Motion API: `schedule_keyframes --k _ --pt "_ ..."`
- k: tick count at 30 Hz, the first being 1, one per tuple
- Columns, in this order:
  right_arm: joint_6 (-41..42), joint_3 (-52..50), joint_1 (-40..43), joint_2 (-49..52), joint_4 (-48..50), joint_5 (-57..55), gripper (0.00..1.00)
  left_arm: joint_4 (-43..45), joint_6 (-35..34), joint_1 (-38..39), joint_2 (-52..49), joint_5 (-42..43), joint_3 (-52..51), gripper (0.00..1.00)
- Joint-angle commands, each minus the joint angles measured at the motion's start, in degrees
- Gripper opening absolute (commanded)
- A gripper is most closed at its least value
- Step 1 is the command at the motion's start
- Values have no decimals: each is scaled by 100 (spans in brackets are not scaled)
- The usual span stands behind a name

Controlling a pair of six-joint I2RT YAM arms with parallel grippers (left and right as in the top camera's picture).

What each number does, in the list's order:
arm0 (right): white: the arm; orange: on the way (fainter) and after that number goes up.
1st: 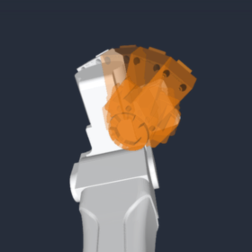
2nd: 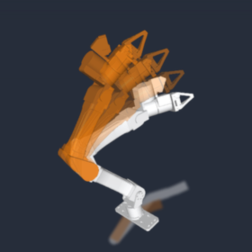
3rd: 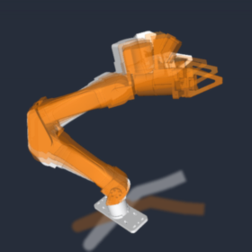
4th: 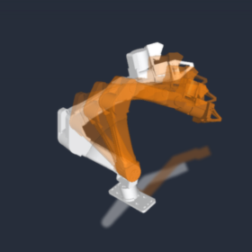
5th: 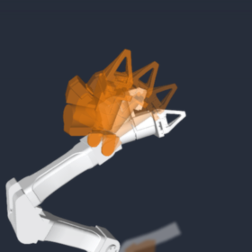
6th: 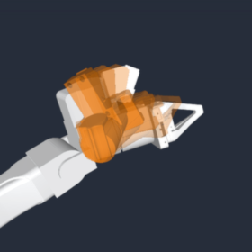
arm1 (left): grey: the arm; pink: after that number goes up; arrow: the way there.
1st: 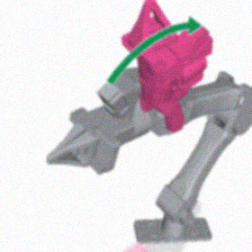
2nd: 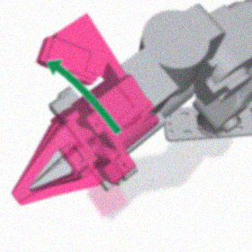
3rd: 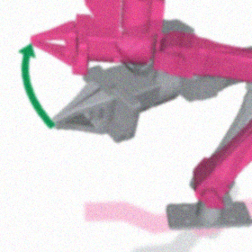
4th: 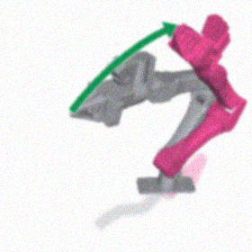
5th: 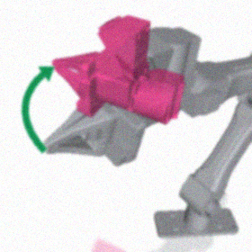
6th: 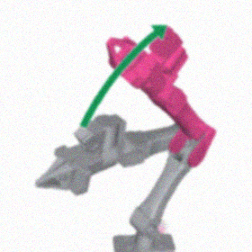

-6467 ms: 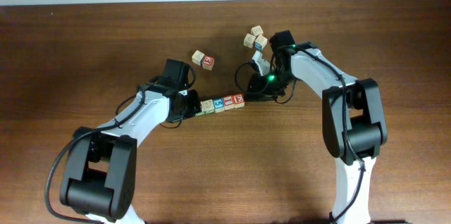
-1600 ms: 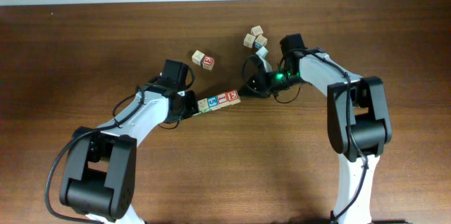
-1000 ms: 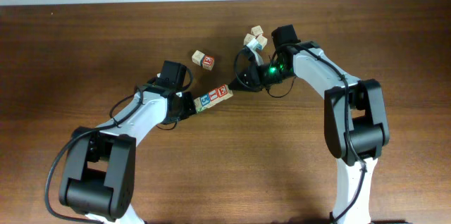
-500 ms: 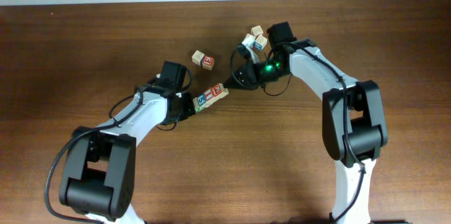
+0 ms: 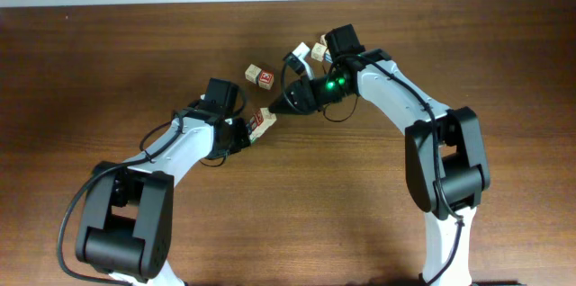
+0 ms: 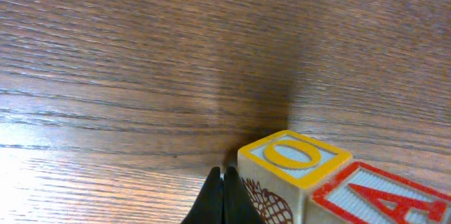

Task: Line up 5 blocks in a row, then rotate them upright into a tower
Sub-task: 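Lift the row with both grippers and rotate it upward, then raise the clamped row and tilt it vertical with both grippers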

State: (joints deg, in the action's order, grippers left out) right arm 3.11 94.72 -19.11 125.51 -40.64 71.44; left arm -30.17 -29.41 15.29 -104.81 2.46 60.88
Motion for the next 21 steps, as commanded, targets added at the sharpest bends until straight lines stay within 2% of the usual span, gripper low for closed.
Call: schedule_keyframes --k 1,21 --pt "63 -136 -306 168 -42 -662 4 186 76 186 -66 872 98 0" --pt "190 -136 -358 168 50 -721 4 138 -85 181 -66 776 98 0"
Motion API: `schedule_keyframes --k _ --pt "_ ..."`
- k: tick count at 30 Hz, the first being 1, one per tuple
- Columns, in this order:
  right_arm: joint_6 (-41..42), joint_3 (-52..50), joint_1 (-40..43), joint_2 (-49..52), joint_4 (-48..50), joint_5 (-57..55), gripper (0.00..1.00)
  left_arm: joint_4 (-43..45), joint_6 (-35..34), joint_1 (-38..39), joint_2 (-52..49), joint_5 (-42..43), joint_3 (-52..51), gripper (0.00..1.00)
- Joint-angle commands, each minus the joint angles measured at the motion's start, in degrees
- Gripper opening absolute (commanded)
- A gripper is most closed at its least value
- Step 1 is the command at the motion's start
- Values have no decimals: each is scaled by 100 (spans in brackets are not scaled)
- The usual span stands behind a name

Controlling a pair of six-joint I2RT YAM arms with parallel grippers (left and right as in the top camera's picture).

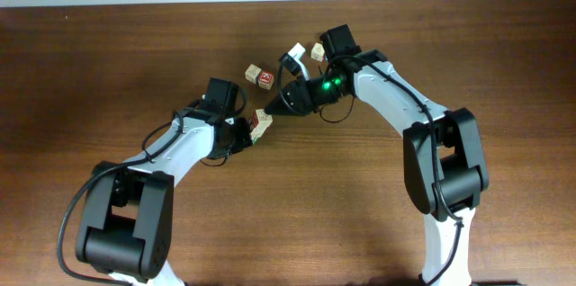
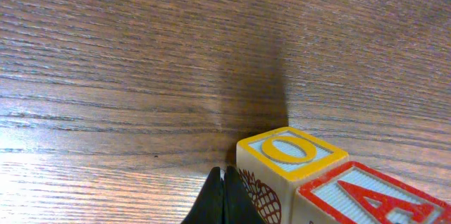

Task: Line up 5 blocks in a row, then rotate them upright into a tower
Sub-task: 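Raise the clamped row and tilt it vertical with both grippers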

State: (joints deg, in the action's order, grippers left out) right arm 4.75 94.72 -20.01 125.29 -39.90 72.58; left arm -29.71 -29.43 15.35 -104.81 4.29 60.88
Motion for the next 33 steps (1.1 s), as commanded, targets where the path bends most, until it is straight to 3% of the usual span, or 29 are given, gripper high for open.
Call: schedule_keyframes --k 1,33 --pt "26 -136 -271 190 -20 -835 4 79 -98 175 -66 581 98 0" --pt "48 -136 -286 190 -15 -835 4 -76 -796 -175 -68 592 -4 0"
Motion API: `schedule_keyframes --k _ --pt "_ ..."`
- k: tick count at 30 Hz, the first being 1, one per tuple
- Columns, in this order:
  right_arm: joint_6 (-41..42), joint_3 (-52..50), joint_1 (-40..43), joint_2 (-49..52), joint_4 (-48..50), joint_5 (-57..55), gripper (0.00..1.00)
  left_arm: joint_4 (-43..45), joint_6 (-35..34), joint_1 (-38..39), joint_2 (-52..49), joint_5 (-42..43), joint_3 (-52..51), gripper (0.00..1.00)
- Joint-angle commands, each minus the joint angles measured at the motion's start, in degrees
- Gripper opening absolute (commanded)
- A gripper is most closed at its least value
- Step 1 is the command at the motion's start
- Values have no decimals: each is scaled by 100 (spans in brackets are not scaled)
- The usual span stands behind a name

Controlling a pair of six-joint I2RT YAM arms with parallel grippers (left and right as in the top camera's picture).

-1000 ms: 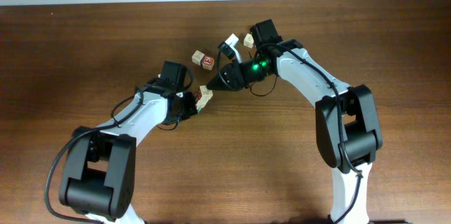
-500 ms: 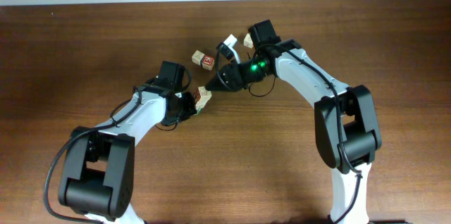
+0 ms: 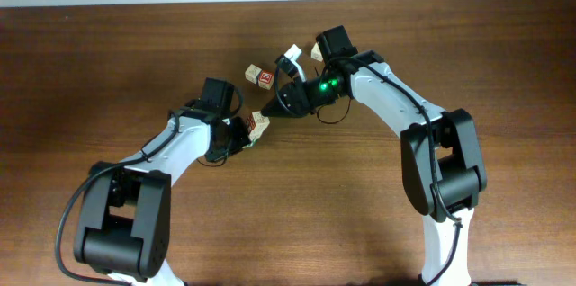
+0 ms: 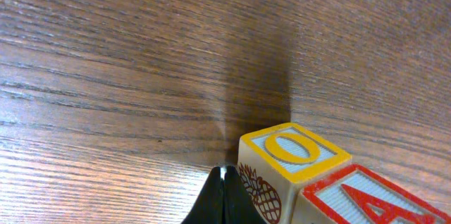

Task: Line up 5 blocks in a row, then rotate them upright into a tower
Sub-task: 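Raise the clamped row and tilt it vertical with both grippers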

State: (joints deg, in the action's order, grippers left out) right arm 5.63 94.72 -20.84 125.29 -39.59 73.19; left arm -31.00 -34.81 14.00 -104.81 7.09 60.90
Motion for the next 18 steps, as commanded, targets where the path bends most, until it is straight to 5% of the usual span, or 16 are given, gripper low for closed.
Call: schedule_keyframes --k 1,18 --pt "-39 -136 -203 190 -46 -896 4 52 -282 -76 -68 328 -22 0" --pt "-37 -136 -214 190 -46 -925 4 94 -317 -142 -66 409 -87 0"
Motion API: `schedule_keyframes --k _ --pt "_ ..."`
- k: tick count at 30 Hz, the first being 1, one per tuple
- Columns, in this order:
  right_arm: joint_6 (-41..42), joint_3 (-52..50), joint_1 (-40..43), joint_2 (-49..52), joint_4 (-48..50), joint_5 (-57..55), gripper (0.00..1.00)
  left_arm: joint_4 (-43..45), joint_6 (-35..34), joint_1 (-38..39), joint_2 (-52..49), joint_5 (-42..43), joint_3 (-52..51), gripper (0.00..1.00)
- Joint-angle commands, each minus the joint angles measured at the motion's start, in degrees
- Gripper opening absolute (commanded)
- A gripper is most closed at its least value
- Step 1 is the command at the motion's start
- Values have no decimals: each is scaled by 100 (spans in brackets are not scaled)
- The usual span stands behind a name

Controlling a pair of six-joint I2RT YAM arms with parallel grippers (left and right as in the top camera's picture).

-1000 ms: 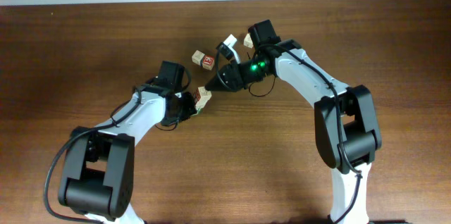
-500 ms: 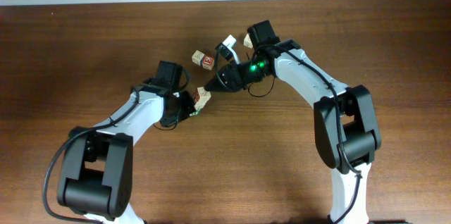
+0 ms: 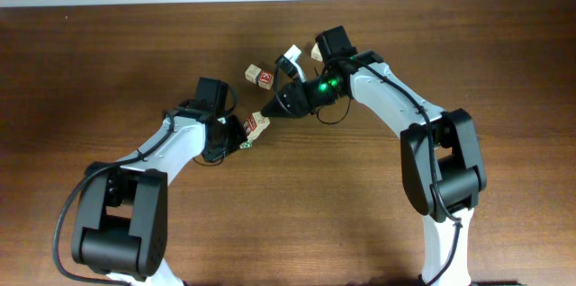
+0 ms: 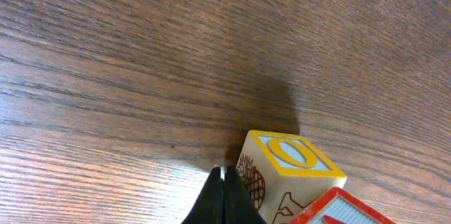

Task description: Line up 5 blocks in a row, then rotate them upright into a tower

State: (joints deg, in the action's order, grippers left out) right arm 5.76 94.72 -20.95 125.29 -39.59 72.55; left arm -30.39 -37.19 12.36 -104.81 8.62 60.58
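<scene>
A yellow-framed O block (image 4: 289, 164) stands on the wooden table with a red-framed block (image 4: 340, 210) against its near right side. In the overhead view this pair (image 3: 253, 125) lies mid-table. My left gripper (image 4: 223, 180) is shut, its tips pressed to the O block's pineapple face. The right gripper (image 3: 265, 111) points down-left with its tapered tip at the pair's far side, its fingers together. Two more blocks (image 3: 259, 75) lie behind. Another block (image 3: 317, 52) sits by the right wrist.
The brown wooden table (image 3: 108, 52) spreads around both arms. A white wall edge runs along the far side. The right arm (image 3: 387, 88) reaches across from the right. A white part (image 3: 290, 58) sticks out from its wrist.
My left wrist has shifted a little to the left. The O block has turned in the left wrist view, now showing two side faces, and the red block sits lower in that view.
At first my shut left gripper rested beside the O block, with the right gripper's tip at the pair's other side. At each later moment both tips stayed at the pair. The pair now lies slightly further left and turned.
</scene>
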Motion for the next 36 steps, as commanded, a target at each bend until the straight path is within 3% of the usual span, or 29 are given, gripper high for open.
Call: schedule_keyframes --k 1,36 --pt "-52 -109 -219 190 -66 -876 4 33 -79 22 -66 256 -55 0" --pt "74 149 -461 190 -153 -1180 4 -184 -111 -280 -66 55 -55 0"
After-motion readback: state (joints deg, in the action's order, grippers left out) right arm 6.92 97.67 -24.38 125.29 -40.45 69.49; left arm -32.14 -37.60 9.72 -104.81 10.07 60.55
